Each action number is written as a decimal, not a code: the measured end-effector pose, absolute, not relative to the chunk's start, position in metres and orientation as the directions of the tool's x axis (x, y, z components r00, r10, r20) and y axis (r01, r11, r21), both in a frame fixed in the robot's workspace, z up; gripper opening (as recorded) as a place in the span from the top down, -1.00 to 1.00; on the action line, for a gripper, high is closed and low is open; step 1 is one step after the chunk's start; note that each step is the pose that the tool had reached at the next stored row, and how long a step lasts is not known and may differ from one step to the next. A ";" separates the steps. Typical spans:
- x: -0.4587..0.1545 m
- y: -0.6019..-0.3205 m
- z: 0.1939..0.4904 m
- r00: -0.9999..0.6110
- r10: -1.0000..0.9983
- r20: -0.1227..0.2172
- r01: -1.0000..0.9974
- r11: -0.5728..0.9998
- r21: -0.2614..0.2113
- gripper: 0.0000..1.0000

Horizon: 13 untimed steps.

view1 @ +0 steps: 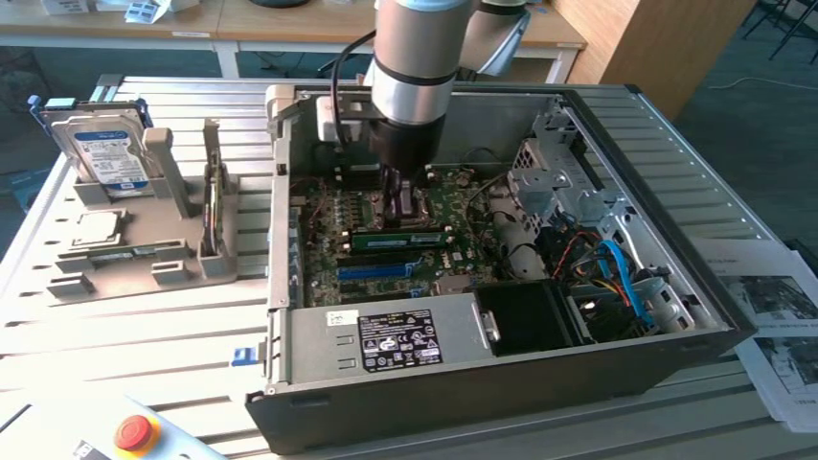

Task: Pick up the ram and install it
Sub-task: 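Press down the ram until it locks into place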

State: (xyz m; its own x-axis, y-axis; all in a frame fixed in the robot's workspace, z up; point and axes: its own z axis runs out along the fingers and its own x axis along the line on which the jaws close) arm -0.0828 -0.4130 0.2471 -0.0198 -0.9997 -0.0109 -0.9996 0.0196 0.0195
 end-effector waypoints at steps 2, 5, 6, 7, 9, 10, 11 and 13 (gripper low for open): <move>-0.083 -0.413 0.246 -0.020 -1.000 -0.011 -1.000 0.020 0.020 0.80; -0.083 -0.413 0.246 -0.020 -1.000 -0.011 -1.000 0.020 0.020 0.80; -0.083 -0.413 0.246 -0.020 -1.000 -0.011 -1.000 0.020 0.020 0.80; -0.083 -0.413 0.246 -0.020 -1.000 -0.011 -1.000 0.020 0.020 0.80; -0.083 -0.413 0.246 -0.020 -1.000 -0.011 -1.000 0.020 0.020 0.80; -0.083 -0.413 0.246 -0.020 -1.000 -0.011 -1.000 0.020 0.020 0.80; -0.083 -0.413 0.245 -0.020 -1.000 -0.011 -1.000 0.020 0.020 0.80; -0.083 -0.413 0.244 -0.020 -1.000 -0.011 -1.000 0.020 0.020 0.80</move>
State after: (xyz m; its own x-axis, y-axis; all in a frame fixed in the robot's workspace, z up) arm -0.0828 -0.4130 0.2439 -0.0198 -0.9997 -0.0109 -0.9996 0.0196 0.0197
